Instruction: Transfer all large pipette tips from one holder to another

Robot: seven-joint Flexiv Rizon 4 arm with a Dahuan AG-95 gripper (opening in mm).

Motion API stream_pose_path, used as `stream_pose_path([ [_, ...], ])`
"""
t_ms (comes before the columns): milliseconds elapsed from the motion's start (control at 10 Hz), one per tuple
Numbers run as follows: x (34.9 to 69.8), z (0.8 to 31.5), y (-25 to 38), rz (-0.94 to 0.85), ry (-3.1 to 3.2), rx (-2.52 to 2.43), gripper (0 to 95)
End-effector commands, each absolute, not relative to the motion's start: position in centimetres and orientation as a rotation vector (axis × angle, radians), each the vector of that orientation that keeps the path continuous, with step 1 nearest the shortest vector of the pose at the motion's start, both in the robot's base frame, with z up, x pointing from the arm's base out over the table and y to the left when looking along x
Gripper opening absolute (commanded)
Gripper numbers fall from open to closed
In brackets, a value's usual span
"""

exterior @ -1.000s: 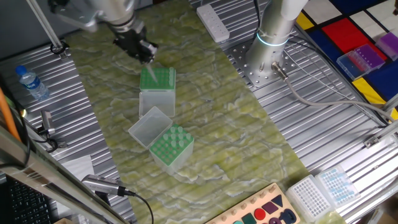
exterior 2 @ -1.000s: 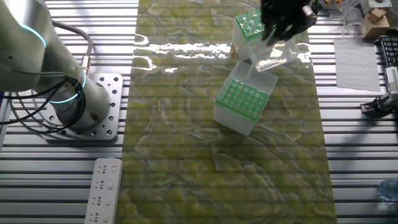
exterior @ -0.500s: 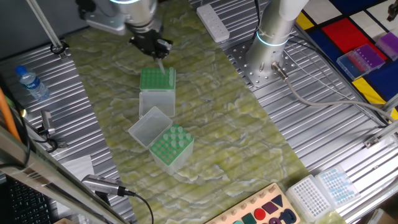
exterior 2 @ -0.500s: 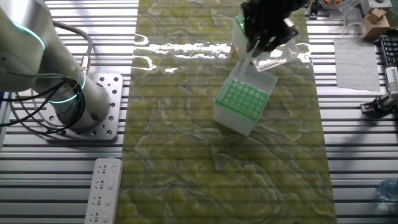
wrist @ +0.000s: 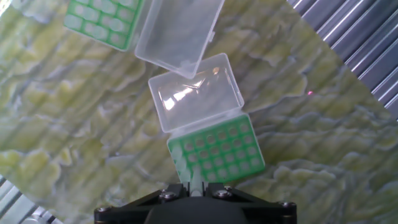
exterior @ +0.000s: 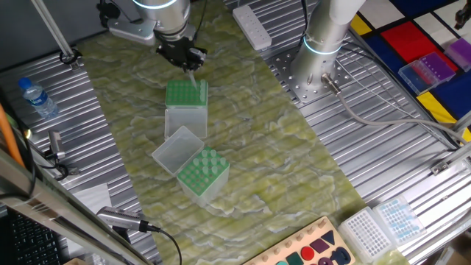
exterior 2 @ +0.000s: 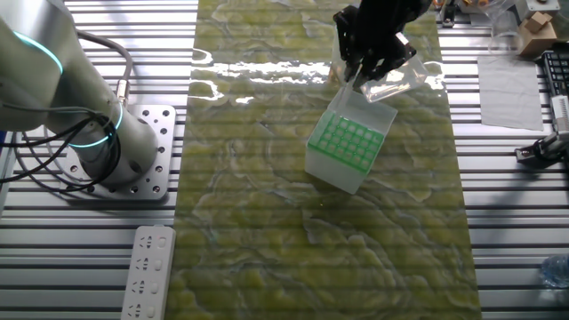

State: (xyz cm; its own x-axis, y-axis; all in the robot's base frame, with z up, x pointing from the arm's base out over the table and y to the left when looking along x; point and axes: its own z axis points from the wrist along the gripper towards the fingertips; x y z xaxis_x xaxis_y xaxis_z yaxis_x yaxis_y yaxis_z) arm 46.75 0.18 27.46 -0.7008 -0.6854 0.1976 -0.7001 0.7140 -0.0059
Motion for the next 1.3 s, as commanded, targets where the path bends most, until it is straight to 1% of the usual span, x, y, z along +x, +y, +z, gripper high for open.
stream_pose_path([
  [100,46.5,27.1,0.1,0.127,-2.753,1.132,0.0],
  [600,46.0,25.5,-0.2,0.151,-2.801,1.211,0.0],
  [800,46.0,25.4,-0.3,0.152,-2.796,1.233,38.0],
  [1100,46.0,25.4,-0.3,0.141,-2.794,1.248,38.0],
  [1200,46.1,25.4,-0.2,0.116,-2.826,1.189,38.0],
  [1300,46.6,25.3,0.3,0.045,-2.873,1.097,38.0],
])
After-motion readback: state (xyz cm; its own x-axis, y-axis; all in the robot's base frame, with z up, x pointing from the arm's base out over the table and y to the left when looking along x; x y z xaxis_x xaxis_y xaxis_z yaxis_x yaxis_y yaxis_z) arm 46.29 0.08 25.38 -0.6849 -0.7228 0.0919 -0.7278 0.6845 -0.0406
